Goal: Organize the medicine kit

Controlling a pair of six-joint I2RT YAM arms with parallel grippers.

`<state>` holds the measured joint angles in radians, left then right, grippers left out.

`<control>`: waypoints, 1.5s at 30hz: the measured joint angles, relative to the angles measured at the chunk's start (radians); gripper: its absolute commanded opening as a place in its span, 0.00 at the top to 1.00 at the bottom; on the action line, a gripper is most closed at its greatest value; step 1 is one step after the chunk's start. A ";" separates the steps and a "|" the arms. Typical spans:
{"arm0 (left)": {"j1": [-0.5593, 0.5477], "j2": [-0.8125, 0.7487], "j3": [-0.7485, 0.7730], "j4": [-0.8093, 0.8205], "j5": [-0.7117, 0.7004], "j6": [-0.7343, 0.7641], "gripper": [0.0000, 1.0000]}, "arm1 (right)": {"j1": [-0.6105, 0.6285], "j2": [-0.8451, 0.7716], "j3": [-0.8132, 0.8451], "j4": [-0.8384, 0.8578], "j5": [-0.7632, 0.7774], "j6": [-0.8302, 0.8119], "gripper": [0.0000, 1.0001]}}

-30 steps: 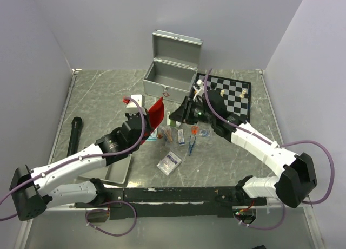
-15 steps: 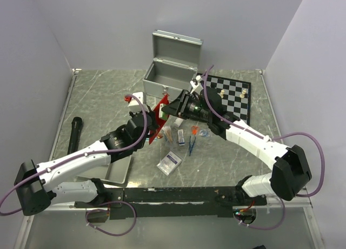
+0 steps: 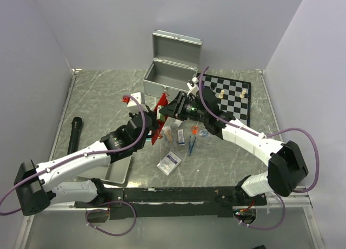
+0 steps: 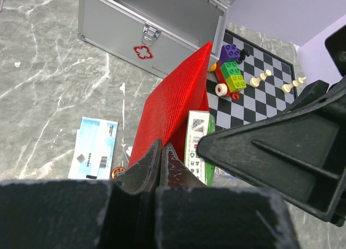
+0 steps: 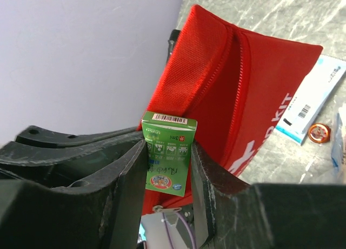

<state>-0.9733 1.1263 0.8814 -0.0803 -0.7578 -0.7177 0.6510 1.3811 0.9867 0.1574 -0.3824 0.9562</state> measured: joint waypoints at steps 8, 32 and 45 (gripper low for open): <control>0.000 -0.011 0.000 -0.008 -0.007 -0.010 0.99 | 0.004 0.002 0.000 -0.055 0.004 -0.034 0.30; 0.000 -0.046 -0.024 0.004 0.002 -0.043 0.99 | 0.006 0.004 0.089 -0.135 0.010 -0.113 0.19; -0.002 -0.096 -0.028 -0.002 -0.007 -0.061 0.99 | -0.004 -0.144 0.086 -0.289 0.120 -0.254 0.21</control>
<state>-0.9749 1.0302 0.8536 -0.0818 -0.7650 -0.7788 0.6468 1.2369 1.0725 -0.1314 -0.2623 0.7025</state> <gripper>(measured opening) 0.023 0.811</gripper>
